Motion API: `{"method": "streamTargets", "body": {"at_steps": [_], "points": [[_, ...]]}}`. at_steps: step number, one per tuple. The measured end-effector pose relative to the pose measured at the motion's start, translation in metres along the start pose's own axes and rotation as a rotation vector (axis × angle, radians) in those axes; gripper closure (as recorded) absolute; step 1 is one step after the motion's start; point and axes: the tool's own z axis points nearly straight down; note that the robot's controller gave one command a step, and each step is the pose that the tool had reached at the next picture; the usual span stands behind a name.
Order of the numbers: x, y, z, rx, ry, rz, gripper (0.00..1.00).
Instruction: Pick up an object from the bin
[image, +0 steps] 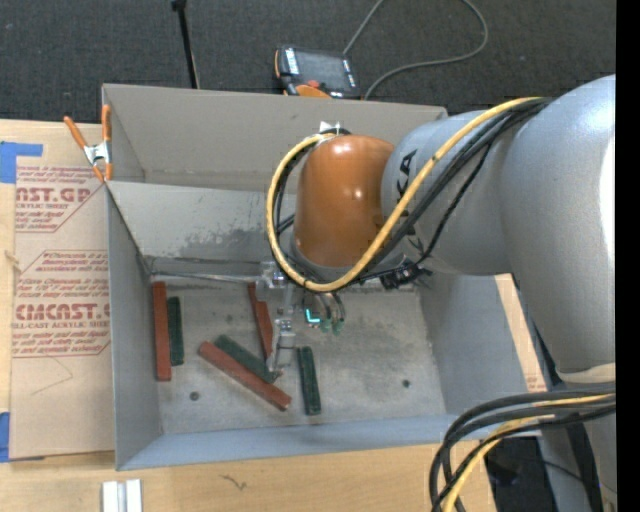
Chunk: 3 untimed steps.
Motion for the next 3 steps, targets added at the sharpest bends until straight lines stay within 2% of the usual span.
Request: {"method": "streamTargets", "body": {"at_steps": [1,2,3], "points": [[0.0074,-0.0472,0.0697,0.002,-0.004,-0.217,0.0],[0.0071,-0.0456,0.0684,0.0,-0.006,-0.218,1.0],[0.0071,-0.0454,0.0685,0.0,-0.006,-0.218,0.0]]}}
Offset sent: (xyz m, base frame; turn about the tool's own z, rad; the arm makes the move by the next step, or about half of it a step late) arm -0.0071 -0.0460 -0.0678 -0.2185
